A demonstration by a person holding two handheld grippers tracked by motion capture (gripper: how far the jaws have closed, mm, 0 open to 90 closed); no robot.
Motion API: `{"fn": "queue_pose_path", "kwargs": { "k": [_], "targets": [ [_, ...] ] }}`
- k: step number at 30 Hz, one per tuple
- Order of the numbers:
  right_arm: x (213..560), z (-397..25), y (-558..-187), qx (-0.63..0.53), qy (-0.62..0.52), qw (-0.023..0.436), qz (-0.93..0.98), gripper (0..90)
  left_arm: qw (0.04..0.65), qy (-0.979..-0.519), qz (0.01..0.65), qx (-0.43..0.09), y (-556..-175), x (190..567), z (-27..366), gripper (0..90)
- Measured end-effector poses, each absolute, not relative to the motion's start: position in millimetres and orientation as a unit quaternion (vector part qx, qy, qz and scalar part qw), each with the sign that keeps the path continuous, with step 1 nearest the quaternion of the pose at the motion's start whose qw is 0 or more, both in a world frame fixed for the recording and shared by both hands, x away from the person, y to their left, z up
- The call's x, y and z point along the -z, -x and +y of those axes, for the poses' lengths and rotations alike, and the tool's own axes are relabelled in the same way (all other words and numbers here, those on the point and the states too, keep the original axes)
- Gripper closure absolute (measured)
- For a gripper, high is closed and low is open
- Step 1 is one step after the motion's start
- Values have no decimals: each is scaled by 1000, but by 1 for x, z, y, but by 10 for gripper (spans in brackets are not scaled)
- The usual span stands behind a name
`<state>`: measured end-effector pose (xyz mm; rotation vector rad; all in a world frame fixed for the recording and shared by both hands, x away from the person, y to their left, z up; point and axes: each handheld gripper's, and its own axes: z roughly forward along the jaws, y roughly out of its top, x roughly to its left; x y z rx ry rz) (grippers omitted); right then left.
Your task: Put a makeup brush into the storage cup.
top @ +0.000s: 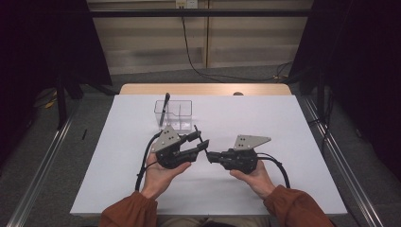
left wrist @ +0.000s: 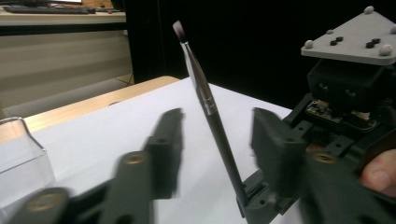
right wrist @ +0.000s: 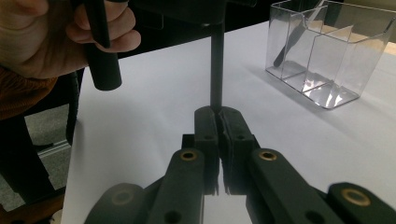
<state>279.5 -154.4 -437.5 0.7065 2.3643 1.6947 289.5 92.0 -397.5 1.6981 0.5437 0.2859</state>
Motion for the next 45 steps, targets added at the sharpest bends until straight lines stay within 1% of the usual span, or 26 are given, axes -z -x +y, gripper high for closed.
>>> {"fn": "queue_pose_path", "kwargs": {
  "k": [3,7,11,29,39,45],
  "targets": [
    [438,-154,-279,-564,-236,74,788,867,621,-736,239,-124,-290,396,93,648],
    [439,-155,-279,-565,-236,72,788,867,625,-734,241,-112,-291,396,95,756],
    [440,-155,-278,-563,-234,73,789,867,626,-735,241,-102,-292,396,95,805],
    [441,-152,-278,-560,-230,80,792,862,635,-732,233,-78,-292,396,89,854],
    [442,-151,-278,-562,-230,77,791,859,633,-735,229,-75,-291,396,87,860],
    [442,-151,-277,-563,-230,76,790,764,631,-737,230,-73,-291,395,87,860]
  ]
}}
